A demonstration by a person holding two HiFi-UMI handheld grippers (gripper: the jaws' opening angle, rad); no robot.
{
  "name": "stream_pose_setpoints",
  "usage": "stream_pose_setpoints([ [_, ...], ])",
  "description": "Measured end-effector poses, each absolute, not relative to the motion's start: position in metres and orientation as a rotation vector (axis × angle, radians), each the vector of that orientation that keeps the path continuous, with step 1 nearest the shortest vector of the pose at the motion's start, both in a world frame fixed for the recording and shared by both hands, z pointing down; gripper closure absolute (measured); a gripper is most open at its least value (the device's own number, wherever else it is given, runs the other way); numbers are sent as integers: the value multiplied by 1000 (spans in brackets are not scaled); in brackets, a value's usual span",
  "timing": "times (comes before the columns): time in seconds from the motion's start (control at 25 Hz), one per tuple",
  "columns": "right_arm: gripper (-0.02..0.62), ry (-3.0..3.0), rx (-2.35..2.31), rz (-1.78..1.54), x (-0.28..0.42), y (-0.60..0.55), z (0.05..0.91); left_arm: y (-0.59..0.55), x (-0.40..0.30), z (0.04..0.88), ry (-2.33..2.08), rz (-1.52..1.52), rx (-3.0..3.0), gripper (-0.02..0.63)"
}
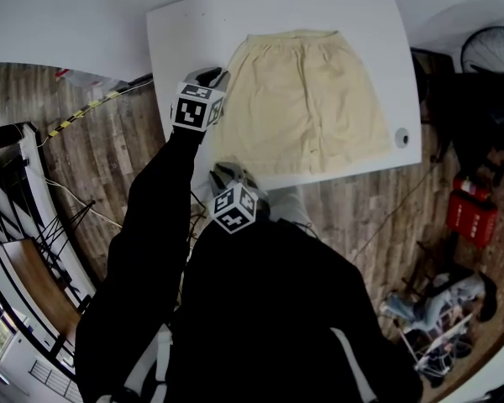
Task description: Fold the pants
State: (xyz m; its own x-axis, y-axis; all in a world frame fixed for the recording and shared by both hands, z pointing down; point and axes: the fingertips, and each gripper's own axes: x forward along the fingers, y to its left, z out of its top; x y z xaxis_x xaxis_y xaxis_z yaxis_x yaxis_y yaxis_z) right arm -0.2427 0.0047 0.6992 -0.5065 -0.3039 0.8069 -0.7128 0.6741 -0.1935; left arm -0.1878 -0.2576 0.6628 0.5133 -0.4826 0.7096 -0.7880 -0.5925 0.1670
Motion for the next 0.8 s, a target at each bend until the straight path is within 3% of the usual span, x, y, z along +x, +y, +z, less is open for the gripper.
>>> stream_pose_setpoints([
  [0.2, 569, -2100, 804, 736, -239, 0, 702, -257, -185, 681, -996, 887, 2233, 549],
  [0.4, 577, -2168, 820, 798, -235, -2, 690, -260, -191, 699, -1004, 974, 2167, 548],
  [0.48, 577, -2207, 840, 816, -229, -3, 678, -261, -191, 692, -1005, 986, 2169, 597],
  [0.8, 577, -2293, 977, 848, -191, -12, 639, -259, -183, 677, -1001, 901, 2183, 601],
])
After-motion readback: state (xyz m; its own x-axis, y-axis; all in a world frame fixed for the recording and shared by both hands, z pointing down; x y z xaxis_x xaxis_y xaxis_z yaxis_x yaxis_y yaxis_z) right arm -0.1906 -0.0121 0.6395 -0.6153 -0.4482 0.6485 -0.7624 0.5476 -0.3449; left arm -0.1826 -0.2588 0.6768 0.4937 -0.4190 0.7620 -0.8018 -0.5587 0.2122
